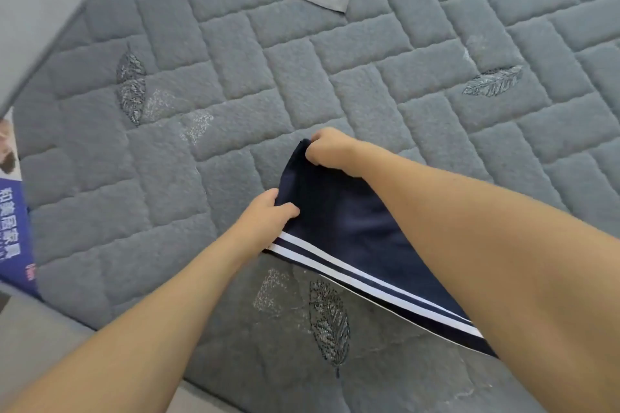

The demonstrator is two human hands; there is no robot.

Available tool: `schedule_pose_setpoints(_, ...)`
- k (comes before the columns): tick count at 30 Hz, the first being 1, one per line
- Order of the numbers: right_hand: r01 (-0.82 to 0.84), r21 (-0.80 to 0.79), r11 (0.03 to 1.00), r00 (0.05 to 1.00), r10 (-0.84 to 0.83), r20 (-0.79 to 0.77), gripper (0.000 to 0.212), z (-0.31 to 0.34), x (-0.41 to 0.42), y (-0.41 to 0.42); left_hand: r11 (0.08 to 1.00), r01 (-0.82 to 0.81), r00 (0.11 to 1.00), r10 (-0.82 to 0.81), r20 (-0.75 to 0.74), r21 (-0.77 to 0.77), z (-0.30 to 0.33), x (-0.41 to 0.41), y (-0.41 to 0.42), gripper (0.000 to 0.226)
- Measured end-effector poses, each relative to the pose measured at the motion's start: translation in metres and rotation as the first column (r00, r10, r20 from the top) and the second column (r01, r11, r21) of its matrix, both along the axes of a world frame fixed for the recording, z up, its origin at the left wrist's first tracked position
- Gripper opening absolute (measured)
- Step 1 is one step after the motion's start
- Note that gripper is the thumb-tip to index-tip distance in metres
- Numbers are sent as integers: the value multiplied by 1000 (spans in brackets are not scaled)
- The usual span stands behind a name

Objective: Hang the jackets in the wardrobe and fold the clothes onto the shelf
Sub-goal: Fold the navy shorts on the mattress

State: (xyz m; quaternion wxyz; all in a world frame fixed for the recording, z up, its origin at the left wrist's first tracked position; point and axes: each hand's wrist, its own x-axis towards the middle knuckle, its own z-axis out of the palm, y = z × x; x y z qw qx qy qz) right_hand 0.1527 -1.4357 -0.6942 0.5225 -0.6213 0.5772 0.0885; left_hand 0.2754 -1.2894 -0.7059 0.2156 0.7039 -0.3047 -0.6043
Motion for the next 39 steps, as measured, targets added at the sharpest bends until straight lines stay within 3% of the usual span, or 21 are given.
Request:
schedule_pose_setpoints(2,57,2,998,997,-57,53,13,16,-10,-7,996,-60,973,71,-220,59,17,-8,-3,30)
schedule_pose_setpoints(5,65,-2,998,993,-64,100,24,35,-47,-11,995,20,916,19,-401,94,38,-38,-7,30)
schedule_pose_setpoints(8,56,-30,998,991,-51,125,21,56,-103,-11,981,175,876,-118,-467,81,56,-89,-15,43)
schedule_pose_setpoints(12,47,48,998,998,-49,41,27,93,-228,2,934,350,823,-272,-499,68,76,-202,-17,35)
schedule_pose_setpoints(15,156,150,976,988,-154,-23,31,108,-347,24,870,487,767,-387,-512,72,83,-311,-5,21)
schedule_pose_setpoints(17,334,233,913,940,-342,-9,33,114,-431,48,825,560,741,-456,-493,78,85,-387,6,24)
schedule_pose_setpoints(21,615,371,696,722,-686,91,31,118,-588,112,729,683,664,-588,-463,53,87,-539,31,14)
schedule_pose_setpoints(24,731,173,660,657,-749,87,11,104,-680,156,667,743,625,-659,-418,58,83,-641,56,12)
schedule_pose_setpoints(26,816,-12,577,577,-815,45,30,88,-726,179,613,789,573,-717,-396,33,74,-694,71,12)
schedule_pose_setpoints(29,931,-3,364,364,-930,48,57,58,-771,210,535,843,513,-830,-218,-56,50,-736,79,15)
schedule_pose_setpoints(31,943,46,330,331,-943,-35,67,34,-778,229,457,886,463,-883,85,-81,32,-729,75,14)
schedule_pose_setpoints(33,916,-3,400,398,-913,-93,71,14,-772,241,409,913,376,-835,401,-5,14,-702,69,18)
schedule_pose_setpoints(35,850,-146,506,485,-860,-159,71,5,-758,241,420,906,306,-739,600,55,1,-667,61,28)
schedule_pose_setpoints(39,675,-305,672,568,-737,-367,57,4,-729,226,538,837,279,-570,773,95,-11,-614,34,47)
